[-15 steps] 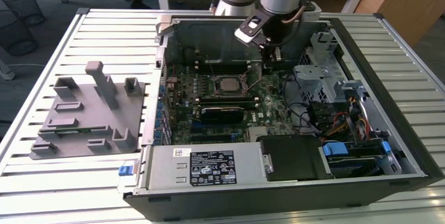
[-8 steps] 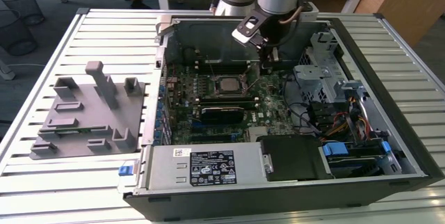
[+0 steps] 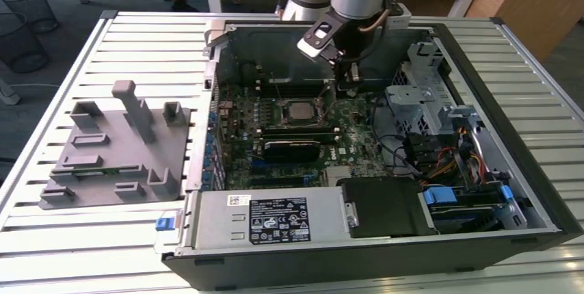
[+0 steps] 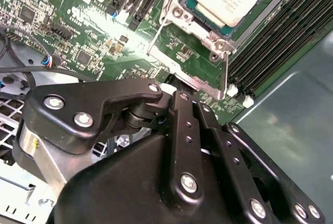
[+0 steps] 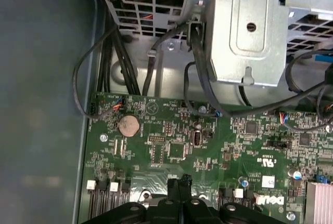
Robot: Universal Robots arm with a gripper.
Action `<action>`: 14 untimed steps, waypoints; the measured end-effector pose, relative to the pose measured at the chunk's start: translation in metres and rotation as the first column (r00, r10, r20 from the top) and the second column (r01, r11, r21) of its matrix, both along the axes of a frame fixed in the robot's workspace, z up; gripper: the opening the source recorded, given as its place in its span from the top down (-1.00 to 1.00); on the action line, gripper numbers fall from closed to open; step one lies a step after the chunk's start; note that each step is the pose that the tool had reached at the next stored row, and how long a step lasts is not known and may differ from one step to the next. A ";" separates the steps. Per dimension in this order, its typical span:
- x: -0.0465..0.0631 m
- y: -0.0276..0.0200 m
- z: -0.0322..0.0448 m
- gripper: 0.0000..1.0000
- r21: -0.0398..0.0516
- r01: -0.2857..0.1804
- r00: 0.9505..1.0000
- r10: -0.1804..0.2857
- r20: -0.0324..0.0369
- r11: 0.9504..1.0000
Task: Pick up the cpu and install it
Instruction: 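Close the cpu cover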
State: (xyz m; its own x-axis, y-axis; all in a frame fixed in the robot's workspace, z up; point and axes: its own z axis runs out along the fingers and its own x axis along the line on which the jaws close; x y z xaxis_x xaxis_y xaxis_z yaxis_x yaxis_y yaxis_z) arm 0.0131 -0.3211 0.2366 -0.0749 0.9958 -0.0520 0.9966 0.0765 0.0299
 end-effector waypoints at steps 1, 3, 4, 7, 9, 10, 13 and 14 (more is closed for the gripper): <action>-0.001 0.0001 -0.0001 0.79 0.000 0.000 1.000 0.000 0.000 1.000; -0.004 0.0002 -0.0002 0.79 0.000 0.000 1.000 0.000 0.000 1.000; -0.005 0.0002 -0.0003 0.79 0.000 0.000 1.000 0.000 0.000 1.000; -0.007 0.0002 -0.0005 0.79 0.000 0.000 1.000 0.000 0.000 1.000; -0.007 0.0002 -0.0005 0.79 0.000 0.000 1.000 0.000 0.000 1.000; -0.007 0.0002 -0.0005 0.79 0.000 0.000 1.000 0.000 0.000 1.000; -0.008 0.0002 -0.0005 0.79 0.000 0.000 1.000 0.000 0.000 1.000; -0.008 0.0002 -0.0005 0.79 0.000 0.000 1.000 0.000 0.000 1.000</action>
State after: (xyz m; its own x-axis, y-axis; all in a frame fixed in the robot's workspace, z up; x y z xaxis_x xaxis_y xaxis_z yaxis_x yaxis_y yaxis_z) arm 0.0052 -0.3209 0.2361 -0.0749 0.9958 -0.0518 0.9966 0.0765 0.0300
